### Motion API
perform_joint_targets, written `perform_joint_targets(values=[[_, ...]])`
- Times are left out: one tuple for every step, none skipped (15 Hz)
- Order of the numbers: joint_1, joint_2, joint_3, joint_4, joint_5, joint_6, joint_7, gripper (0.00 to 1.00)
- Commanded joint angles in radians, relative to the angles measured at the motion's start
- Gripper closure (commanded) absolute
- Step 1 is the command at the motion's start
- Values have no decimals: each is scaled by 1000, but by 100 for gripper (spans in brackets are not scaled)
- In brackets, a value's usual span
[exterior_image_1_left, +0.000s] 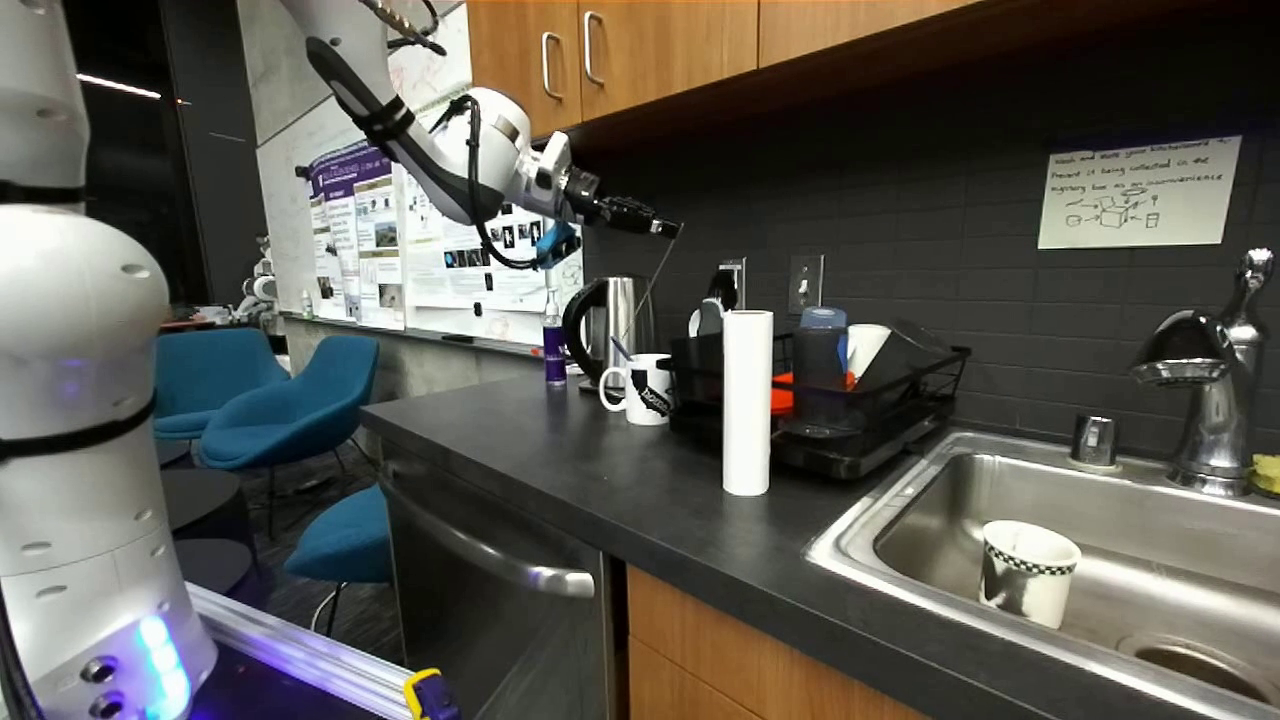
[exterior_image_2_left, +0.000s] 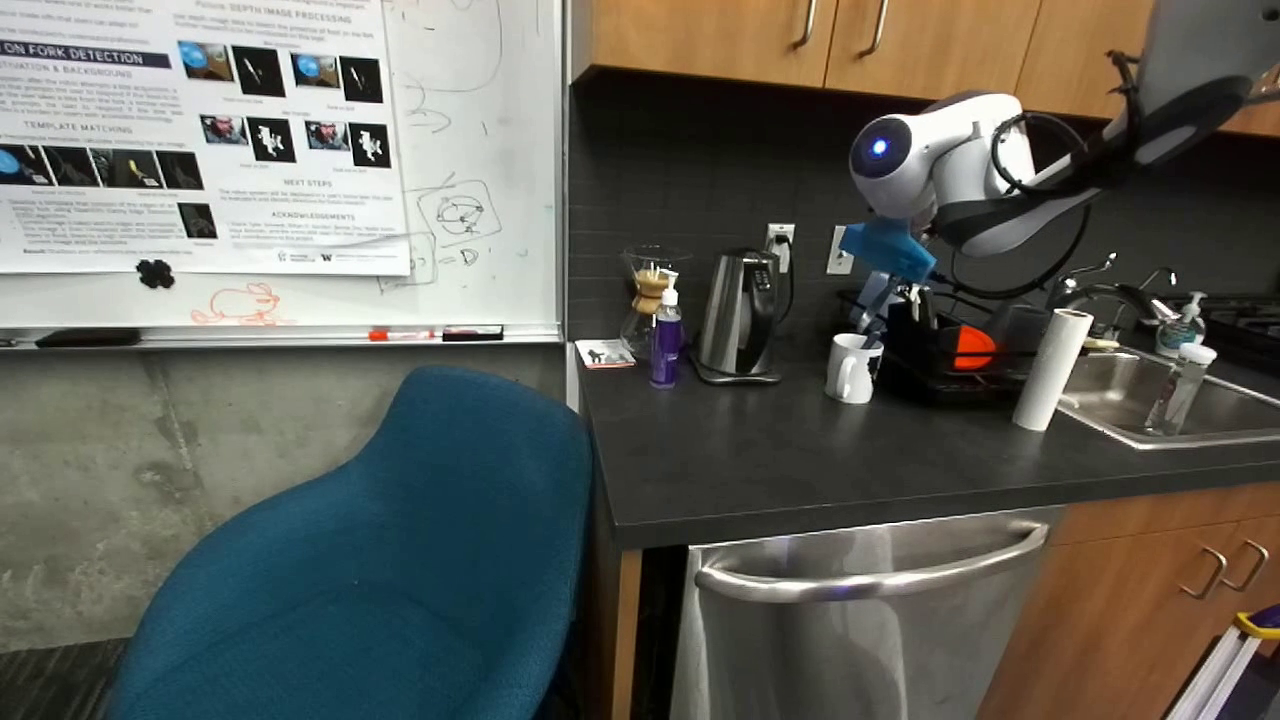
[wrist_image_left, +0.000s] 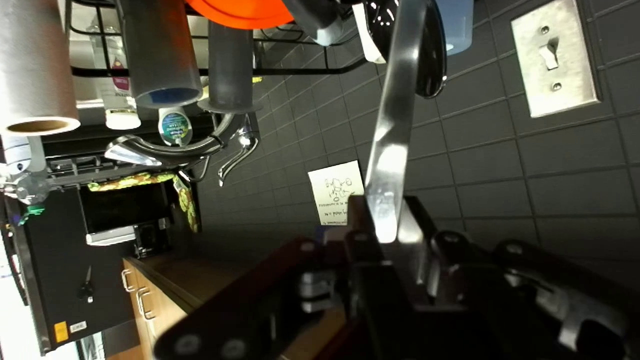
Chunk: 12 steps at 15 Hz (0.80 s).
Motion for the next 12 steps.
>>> perform_joint_targets(values=[[14,47,7,48,-45,-70,23,95],[15,56,8,55,-52,-83,22,95],[16,65,10,60,-56,-95,19,95],[17,75,12,66,-62,-107,17,95],[18,85,13,72,-66,-116,15,95],[19,95,14,78,-69,-124,14,95],[21,105,15,82,-75,-134,13,95],[22,113,16,86,-76,-143,9,95],[24,124,18,90,-79,-151,9,95],[25,132,19,92,-79,-156,7,95],[28,140,21,94,-81,-165,6,95],[30,148,23,95,-81,-172,5,95]])
